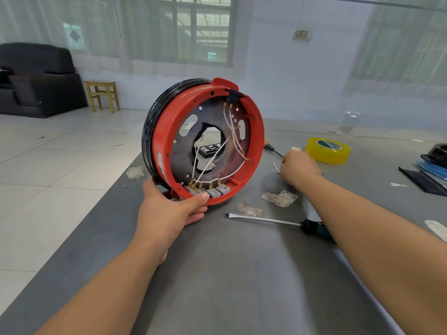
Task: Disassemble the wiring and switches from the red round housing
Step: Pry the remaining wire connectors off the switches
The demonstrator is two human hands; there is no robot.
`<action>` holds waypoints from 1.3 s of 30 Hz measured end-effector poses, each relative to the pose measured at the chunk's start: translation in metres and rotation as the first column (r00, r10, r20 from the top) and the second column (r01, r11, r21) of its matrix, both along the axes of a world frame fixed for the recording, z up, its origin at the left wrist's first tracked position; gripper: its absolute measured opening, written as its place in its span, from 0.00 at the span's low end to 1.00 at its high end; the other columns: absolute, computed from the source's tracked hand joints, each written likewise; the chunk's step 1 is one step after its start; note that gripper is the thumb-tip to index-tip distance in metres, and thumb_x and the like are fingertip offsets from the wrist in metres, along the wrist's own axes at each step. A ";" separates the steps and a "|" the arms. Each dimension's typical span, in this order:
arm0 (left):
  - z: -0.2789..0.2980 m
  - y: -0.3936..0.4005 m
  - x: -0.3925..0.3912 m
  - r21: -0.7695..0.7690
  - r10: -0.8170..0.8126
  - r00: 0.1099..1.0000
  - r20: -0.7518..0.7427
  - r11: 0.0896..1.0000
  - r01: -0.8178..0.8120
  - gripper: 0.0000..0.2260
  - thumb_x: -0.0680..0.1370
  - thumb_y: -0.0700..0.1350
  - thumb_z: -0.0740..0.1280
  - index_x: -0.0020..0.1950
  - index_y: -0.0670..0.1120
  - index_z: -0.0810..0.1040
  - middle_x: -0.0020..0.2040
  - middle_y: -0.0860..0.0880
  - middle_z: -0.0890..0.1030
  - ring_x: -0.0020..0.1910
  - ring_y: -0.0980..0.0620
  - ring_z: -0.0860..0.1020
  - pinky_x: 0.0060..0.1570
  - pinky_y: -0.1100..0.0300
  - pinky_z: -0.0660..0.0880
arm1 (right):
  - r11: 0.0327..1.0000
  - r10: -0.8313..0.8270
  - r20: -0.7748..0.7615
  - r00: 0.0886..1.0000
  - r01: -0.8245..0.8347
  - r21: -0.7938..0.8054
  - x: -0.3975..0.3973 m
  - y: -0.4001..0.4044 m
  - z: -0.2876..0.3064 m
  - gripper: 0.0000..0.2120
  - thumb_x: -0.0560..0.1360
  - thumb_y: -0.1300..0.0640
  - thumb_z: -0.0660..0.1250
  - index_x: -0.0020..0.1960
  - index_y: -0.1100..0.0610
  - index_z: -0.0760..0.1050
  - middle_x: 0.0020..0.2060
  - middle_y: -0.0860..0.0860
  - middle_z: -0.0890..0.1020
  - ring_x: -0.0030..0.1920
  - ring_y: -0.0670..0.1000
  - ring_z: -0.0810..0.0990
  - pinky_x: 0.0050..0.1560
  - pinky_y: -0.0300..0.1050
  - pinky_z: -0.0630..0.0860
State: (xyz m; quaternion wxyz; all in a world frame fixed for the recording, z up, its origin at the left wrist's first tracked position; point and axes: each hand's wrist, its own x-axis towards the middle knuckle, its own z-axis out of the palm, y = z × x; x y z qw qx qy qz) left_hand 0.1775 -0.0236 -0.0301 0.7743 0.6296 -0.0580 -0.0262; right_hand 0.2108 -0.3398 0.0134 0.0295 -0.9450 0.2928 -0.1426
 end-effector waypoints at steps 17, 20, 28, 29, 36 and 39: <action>-0.002 0.001 0.002 -0.009 -0.007 1.000 0.008 1.000 0.007 0.38 0.67 0.38 0.85 0.67 0.55 0.67 0.50 0.40 0.87 0.42 0.40 0.89 0.40 0.48 0.86 | 0.990 0.129 -0.452 0.883 -0.140 0.009 -0.007 0.015 -0.008 0.37 0.83 0.33 0.42 0.78 0.57 0.66 0.81 0.57 0.61 0.82 0.59 0.51 0.79 0.62 0.52; -0.003 0.001 0.003 -0.016 -0.010 1.000 0.006 1.000 0.010 0.38 0.67 0.39 0.85 0.67 0.55 0.67 0.50 0.40 0.87 0.42 0.40 0.89 0.41 0.48 0.86 | 0.996 0.083 -0.447 0.891 -0.077 0.032 -0.003 0.010 -0.008 0.39 0.82 0.31 0.42 0.76 0.57 0.69 0.80 0.59 0.61 0.82 0.58 0.48 0.80 0.64 0.47; -0.002 0.000 0.002 -0.024 -0.004 1.000 0.002 1.000 0.004 0.38 0.67 0.38 0.85 0.67 0.54 0.67 0.49 0.40 0.87 0.42 0.41 0.89 0.40 0.48 0.86 | 0.997 0.065 -0.410 0.910 -0.071 0.001 -0.005 0.003 -0.009 0.39 0.80 0.28 0.47 0.72 0.56 0.74 0.77 0.57 0.68 0.81 0.57 0.56 0.79 0.65 0.48; -0.001 0.000 0.002 -0.027 -0.003 1.000 0.000 1.000 0.003 0.38 0.67 0.39 0.85 0.67 0.55 0.67 0.50 0.40 0.87 0.42 0.41 0.89 0.40 0.48 0.86 | 0.997 0.070 -0.399 0.914 -0.076 0.001 -0.006 0.003 -0.009 0.39 0.79 0.28 0.48 0.71 0.56 0.75 0.76 0.57 0.69 0.80 0.57 0.57 0.79 0.64 0.49; -0.001 0.001 0.001 -0.046 -0.016 1.000 -0.016 0.999 0.015 0.38 0.66 0.39 0.86 0.67 0.54 0.67 0.45 0.43 0.88 0.42 0.40 0.89 0.41 0.48 0.86 | 0.984 0.176 -0.304 0.936 -0.177 0.023 -0.032 0.030 -0.003 0.32 0.81 0.33 0.53 0.75 0.54 0.70 0.73 0.56 0.73 0.74 0.59 0.69 0.75 0.60 0.63; 0.001 0.002 -0.001 -0.054 -0.026 1.000 -0.018 0.998 0.025 0.36 0.67 0.39 0.85 0.66 0.52 0.67 0.43 0.45 0.88 0.43 0.40 0.89 0.41 0.49 0.86 | 0.952 0.300 -0.098 0.949 -0.292 0.091 -0.056 0.052 0.000 0.27 0.83 0.40 0.57 0.76 0.53 0.69 0.73 0.54 0.75 0.72 0.59 0.72 0.72 0.56 0.69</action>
